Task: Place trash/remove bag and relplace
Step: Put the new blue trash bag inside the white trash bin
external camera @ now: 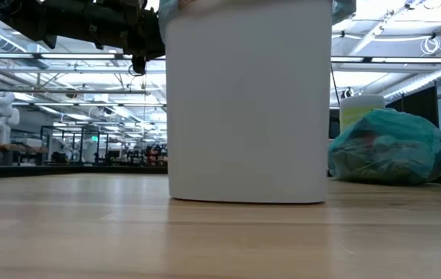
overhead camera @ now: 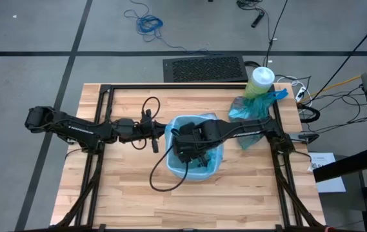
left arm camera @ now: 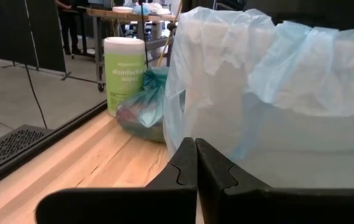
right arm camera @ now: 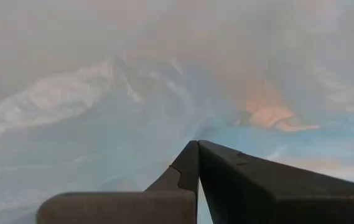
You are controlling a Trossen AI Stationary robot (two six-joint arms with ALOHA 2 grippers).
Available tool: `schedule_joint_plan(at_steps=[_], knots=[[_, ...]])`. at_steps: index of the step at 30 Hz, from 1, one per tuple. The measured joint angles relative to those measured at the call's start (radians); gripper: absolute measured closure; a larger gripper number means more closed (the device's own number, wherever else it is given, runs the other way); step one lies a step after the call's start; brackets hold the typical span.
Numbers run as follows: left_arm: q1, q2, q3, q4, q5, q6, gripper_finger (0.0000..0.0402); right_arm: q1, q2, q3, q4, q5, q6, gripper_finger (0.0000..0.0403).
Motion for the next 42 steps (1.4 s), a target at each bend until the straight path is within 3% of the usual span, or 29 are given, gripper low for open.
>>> schedule_joint_plan(at_steps=[12,19,28,42], knots=[[0.0,0.0,0.0,-0.004,0.0,0.0,0.0402,-0.035,0.003,-0.231,0.127,-0.059,0.028,0.0403],[0.0,0.0,0.0,-0.004,0.0,0.0,0.0402,-0.024,-0.008,-0.183,0.106,-0.055,0.158,0.0403],[0.0,0.0,0.0,-0.005,0.0,-0.002,0.0402,-0.028,-0.018,-0.052,0.077,-0.051,0.466,0.0403],[0.0,0.0,0.0,-0.007,0.001,-0.003,0.0402,-0.051,0.014,-0.27,0.194,-0.048,0.513,0.0403]])
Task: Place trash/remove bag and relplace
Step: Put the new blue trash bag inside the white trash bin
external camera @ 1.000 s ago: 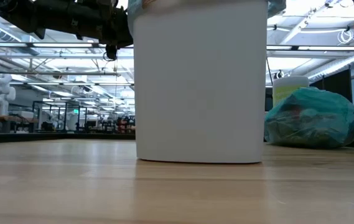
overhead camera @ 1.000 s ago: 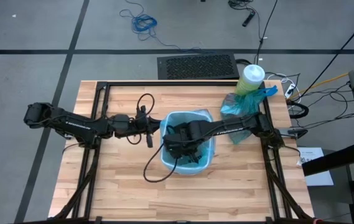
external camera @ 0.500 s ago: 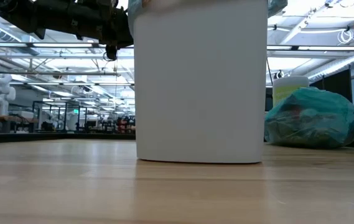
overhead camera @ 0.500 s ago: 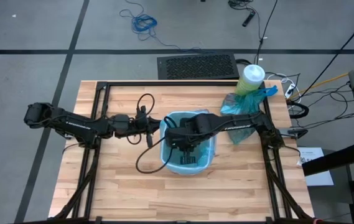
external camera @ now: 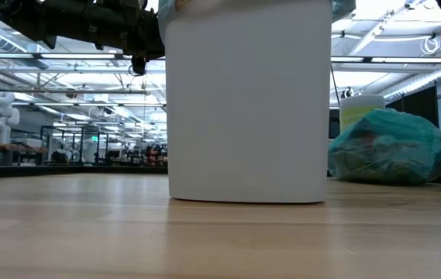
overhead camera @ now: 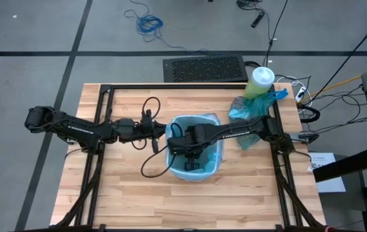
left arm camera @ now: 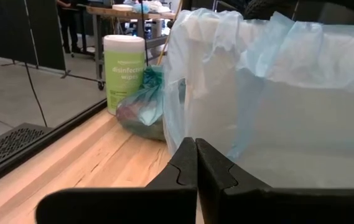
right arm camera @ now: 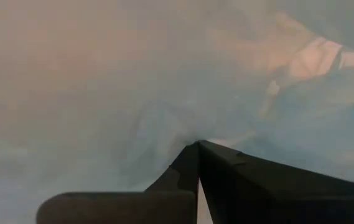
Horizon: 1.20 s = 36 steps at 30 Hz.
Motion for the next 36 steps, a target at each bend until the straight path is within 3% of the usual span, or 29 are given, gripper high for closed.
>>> schedule_joint_plan(at_steps=[7,14,18,22,28,32,36], knots=[[0.0,0.0,0.0,0.003,0.0,0.0,0.0402,0.016,-0.041,0.095,-0.053,0.003,-0.006,0.0403],[0.0,0.0,0.0,0.002,-0.001,0.0,0.0402,0.019,-0.076,0.167,-0.12,0.08,-0.002,0.0403],[0.0,0.0,0.0,0.002,-0.001,0.0,0.0402,0.014,-0.065,0.128,-0.135,0.1,0.001,0.0403],[0.0,0.0,0.0,0.001,-0.001,-0.001,0.0402,0.009,-0.063,0.012,-0.041,0.098,0.001,0.0403],[0.0,0.0,0.0,-0.001,-0.001,-0.001,0.0402,0.009,-0.061,-0.128,0.02,0.037,0.001,0.0403],[0.0,0.0,0.0,0.001,-0.001,-0.001,0.0402,0.015,-0.063,-0.115,0.0,0.017,0.001,0.0403],[0.0,0.0,0.0,0.001,-0.002,-0.001,0.0402,0.033,-0.077,-0.011,-0.028,0.021,-0.007,0.0403]])
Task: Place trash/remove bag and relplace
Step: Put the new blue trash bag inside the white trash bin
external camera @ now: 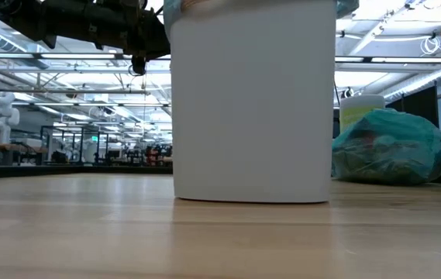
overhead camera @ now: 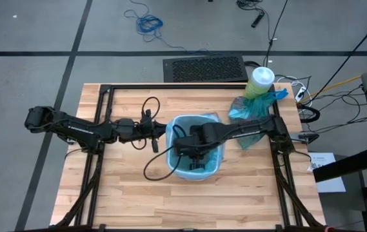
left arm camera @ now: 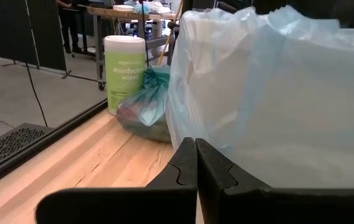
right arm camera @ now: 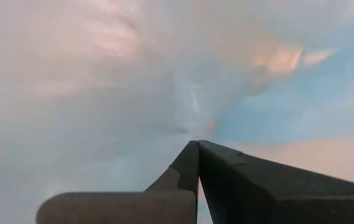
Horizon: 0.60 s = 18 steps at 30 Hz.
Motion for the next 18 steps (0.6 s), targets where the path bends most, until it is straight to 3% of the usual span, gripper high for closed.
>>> schedule_joint_plan(at_steps=[8,12,18], knots=[[0.0,0.0,0.0,0.001,-0.001,0.0,0.0402,0.037,-0.005,0.205,-0.143,0.068,-0.013,0.0403],[0.0,0.0,0.0,-0.001,-0.002,0.0,0.0402,0.037,-0.003,0.165,-0.174,0.088,0.003,0.0403],[0.0,0.0,0.0,-0.001,-0.002,0.0,0.0402,0.023,-0.001,0.003,-0.07,0.08,-0.007,0.0403]])
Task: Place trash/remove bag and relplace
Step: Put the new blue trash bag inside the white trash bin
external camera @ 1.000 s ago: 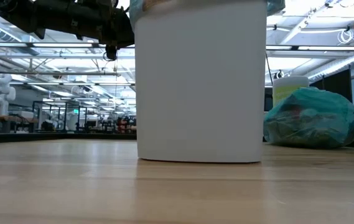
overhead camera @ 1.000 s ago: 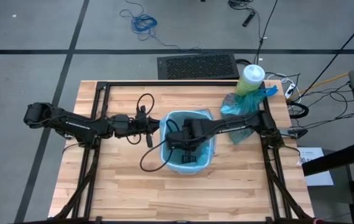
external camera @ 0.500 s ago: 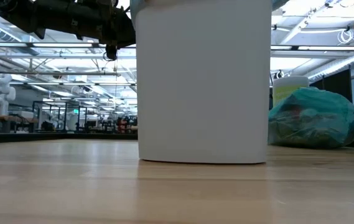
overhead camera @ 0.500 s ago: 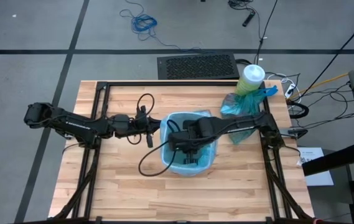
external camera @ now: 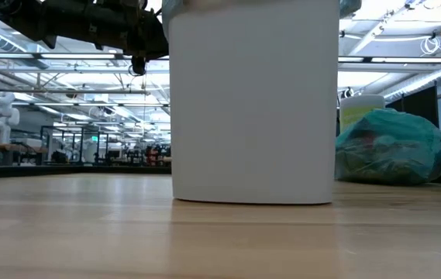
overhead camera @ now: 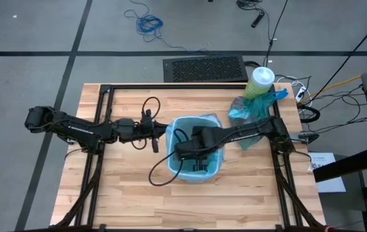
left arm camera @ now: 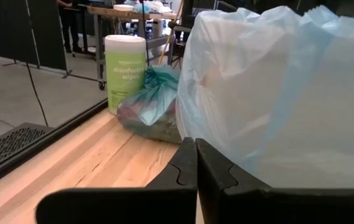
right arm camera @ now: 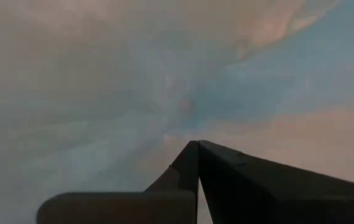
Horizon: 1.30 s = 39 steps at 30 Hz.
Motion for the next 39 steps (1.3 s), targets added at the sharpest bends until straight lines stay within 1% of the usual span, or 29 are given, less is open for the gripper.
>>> schedule_joint_plan(at_steps=[5,8,11,19,24,29,33,35,39], knots=[[0.0,0.0,0.0,-0.001,0.0,0.0,0.0402,-0.015,0.001,-0.127,0.088,-0.007,0.003,0.0403],[0.0,0.0,0.0,0.0,0.0,0.0,0.0402,-0.015,0.001,-0.142,0.094,-0.006,0.009,0.0403],[0.0,0.0,0.0,0.001,0.0,0.0,0.0402,-0.012,-0.002,-0.115,0.084,-0.006,0.008,0.0403],[0.0,0.0,0.0,0.002,0.0,-0.005,0.0402,-0.012,-0.059,0.017,0.067,0.007,-0.008,0.0403],[0.0,0.0,0.0,0.002,0.0,-0.005,0.0402,-0.01,-0.109,0.082,0.07,0.058,-0.054,0.0403],[0.0,-0.002,0.0,0.0,0.0,-0.002,0.0402,-0.001,-0.181,0.084,0.149,0.127,-0.124,0.0403],[0.005,-0.014,0.0,-0.025,0.0,0.001,0.0402,0.011,-0.253,0.085,0.238,0.137,-0.194,0.0403],[0.011,-0.023,0.0,-0.046,0.0,-0.003,0.0402,0.017,-0.281,0.085,0.272,0.15,-0.22,0.0403],[0.014,-0.055,0.0,-0.127,-0.007,-0.003,0.0402,0.038,-0.323,0.085,0.281,0.226,-0.257,0.0403]])
